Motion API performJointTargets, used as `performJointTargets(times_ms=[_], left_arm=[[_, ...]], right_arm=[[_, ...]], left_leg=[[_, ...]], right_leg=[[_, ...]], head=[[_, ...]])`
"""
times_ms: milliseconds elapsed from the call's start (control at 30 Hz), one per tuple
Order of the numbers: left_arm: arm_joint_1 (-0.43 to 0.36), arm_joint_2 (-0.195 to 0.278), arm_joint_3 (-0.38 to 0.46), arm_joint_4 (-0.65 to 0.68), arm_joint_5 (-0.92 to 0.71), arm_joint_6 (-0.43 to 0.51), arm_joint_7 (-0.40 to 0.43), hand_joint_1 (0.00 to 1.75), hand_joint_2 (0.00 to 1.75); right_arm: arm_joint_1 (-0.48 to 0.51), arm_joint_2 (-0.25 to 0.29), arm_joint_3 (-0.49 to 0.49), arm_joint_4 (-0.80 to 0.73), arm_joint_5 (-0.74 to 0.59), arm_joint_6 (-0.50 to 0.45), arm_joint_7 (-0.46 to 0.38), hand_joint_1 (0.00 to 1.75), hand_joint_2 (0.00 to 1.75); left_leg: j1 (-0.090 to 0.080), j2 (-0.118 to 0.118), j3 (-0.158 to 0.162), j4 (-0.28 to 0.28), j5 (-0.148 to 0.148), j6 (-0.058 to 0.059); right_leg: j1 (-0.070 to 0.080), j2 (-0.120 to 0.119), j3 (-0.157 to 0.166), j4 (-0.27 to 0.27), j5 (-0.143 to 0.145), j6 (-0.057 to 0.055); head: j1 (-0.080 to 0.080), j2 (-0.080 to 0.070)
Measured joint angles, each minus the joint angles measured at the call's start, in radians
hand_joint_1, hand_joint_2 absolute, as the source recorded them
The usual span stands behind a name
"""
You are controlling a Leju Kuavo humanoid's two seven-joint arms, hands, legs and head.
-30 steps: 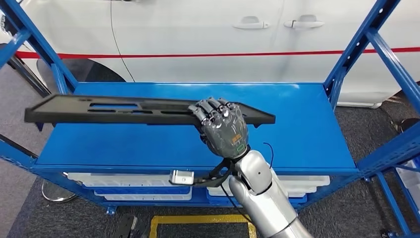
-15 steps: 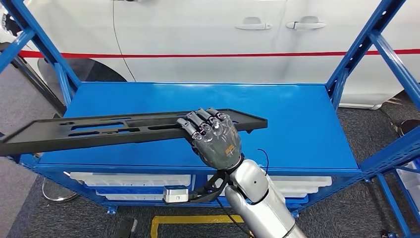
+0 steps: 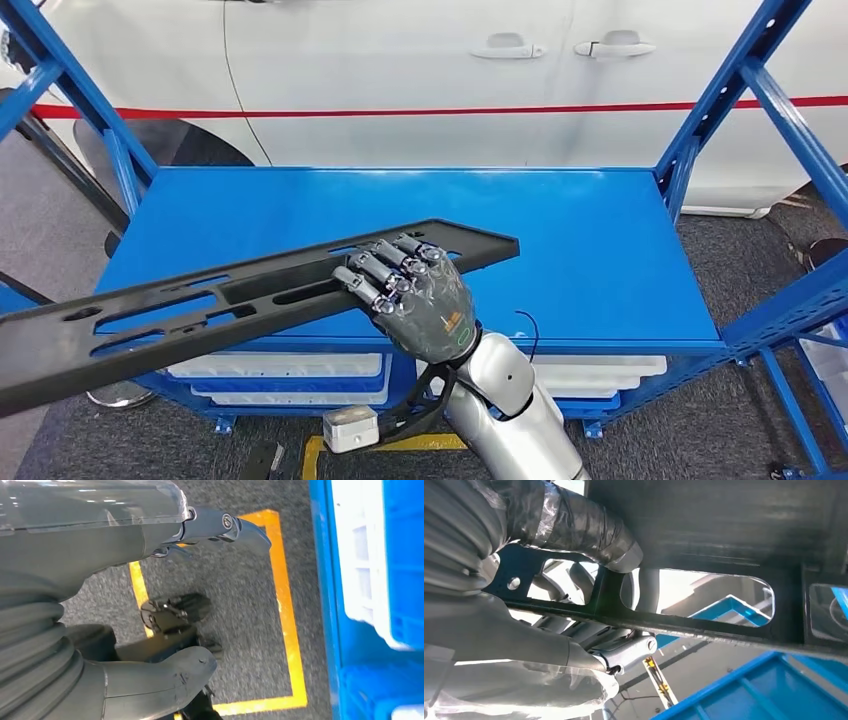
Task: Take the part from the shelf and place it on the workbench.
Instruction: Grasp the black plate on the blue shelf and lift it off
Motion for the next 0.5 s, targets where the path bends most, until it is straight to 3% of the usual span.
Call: performJointTargets(times_ms=[67,133,200,267,333,500], left_arm=[[0.001,0.000,-0.002,0.000,0.002,0.003,0.001,0.00,1.75],[0.001,0.000,-0.004,0.000,0.003,0.003,0.001,0.00,1.75],[0.000,0.000,-0.005,0.000,0.008,0.003,0.001,0.00,1.75],[0.001,0.001,-0.005,0.000,0.016,0.003,0.004,0.00,1.75],[0.002,0.001,-0.005,0.000,0.020,0.003,0.007,0.00,1.75],[0.002,0.001,-0.005,0.000,0.020,0.003,0.007,0.00,1.75]], right_arm=[[0.015,0.025,-0.039,-0.004,-0.023,0.000,-0.033,1.75,1.75],[0.022,0.040,-0.071,-0.008,-0.036,0.000,-0.044,1.75,1.75],[0.029,0.047,-0.094,-0.010,-0.043,0.000,-0.053,1.75,1.75],[0.039,0.048,-0.110,-0.010,-0.045,0.000,-0.060,1.75,1.75],[0.044,0.048,-0.116,-0.010,-0.045,0.000,-0.062,1.75,1.75],[0.045,0.048,-0.116,-0.010,-0.045,0.000,-0.062,1.75,1.75]], left_leg=[[0.003,-0.001,0.002,-0.007,0.004,0.012],[0.008,0.001,0.007,-0.016,0.010,0.025],[0.008,0.004,0.007,-0.018,0.011,0.032],[0.007,0.005,0.007,-0.016,0.010,0.034],[0.007,0.005,0.007,-0.016,0.010,0.034],[0.007,0.005,0.007,-0.015,0.010,0.034]], right_leg=[[0.000,-0.001,0.001,0.001,-0.004,0.010],[0.000,-0.001,-0.018,0.049,-0.038,0.019],[-0.002,-0.001,-0.076,0.173,-0.103,0.024],[-0.003,-0.002,-0.128,0.279,-0.140,0.027],[-0.003,-0.002,-0.142,0.306,-0.143,0.028],[-0.003,-0.002,-0.142,0.306,-0.142,0.028]], head=[[0.000,0.000],[0.001,0.000],[0.001,0.000],[0.001,0.000],[0.001,0.000],[0.001,0.000]])
